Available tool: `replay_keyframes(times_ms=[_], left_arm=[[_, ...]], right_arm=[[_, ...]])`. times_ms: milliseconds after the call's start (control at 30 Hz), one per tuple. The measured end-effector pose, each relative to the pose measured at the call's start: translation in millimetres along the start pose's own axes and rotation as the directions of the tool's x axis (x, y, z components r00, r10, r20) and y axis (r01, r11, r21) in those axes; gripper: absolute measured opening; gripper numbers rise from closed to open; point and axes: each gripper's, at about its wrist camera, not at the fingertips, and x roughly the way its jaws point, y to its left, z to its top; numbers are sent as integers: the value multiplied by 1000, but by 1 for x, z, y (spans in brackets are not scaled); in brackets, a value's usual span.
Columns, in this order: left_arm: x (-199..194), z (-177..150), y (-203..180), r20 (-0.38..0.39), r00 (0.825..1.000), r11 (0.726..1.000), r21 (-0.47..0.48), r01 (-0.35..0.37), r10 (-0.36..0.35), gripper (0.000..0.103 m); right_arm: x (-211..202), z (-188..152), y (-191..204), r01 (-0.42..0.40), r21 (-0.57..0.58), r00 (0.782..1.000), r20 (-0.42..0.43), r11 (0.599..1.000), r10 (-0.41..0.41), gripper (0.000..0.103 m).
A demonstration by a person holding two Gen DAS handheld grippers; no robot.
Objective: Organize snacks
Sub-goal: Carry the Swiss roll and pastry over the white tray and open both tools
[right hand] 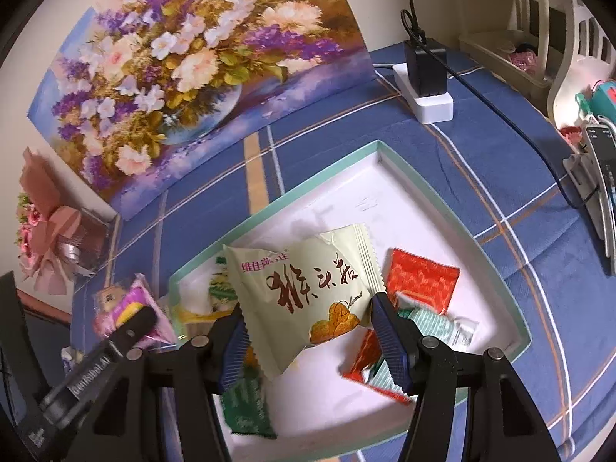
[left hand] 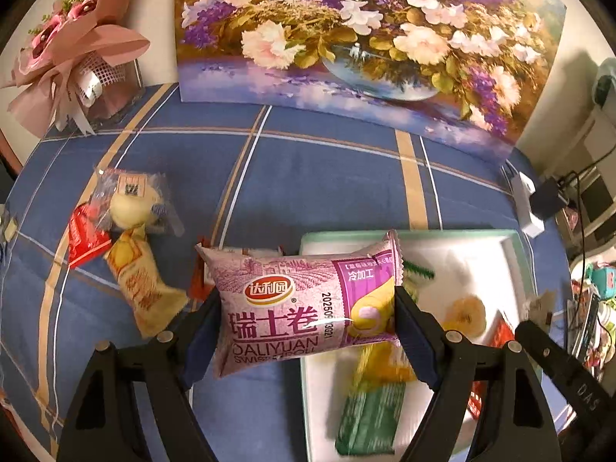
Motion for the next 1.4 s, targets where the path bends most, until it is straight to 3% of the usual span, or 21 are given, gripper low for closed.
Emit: replay_keyframes(times_ms=[233,600,1133,1233,1400], left_arm=[[16,11,1,10,1000,999,-29,16,-16,84],[36,11,-17,-3,1000,1000,14,17,-17,84],[32,10,-16,-53,996,997,-25,67,-68,89],[29,10,-14,-48,997,998,-31,63,-65,99],[28,10,-9,-48,999,998,-53,17,-19,100]], right_arm=[[13,7,-12,41,23,999,-4,999,-41,63],[23,8,-17,77,32,997,-6,996,-77,63],[20,8,-19,90,44,996,2,995,-90,65],[22,8,-20,100,44,995,-8,994,-99,67],[27,6,-17,111,28,994,-21,993,-111,76]])
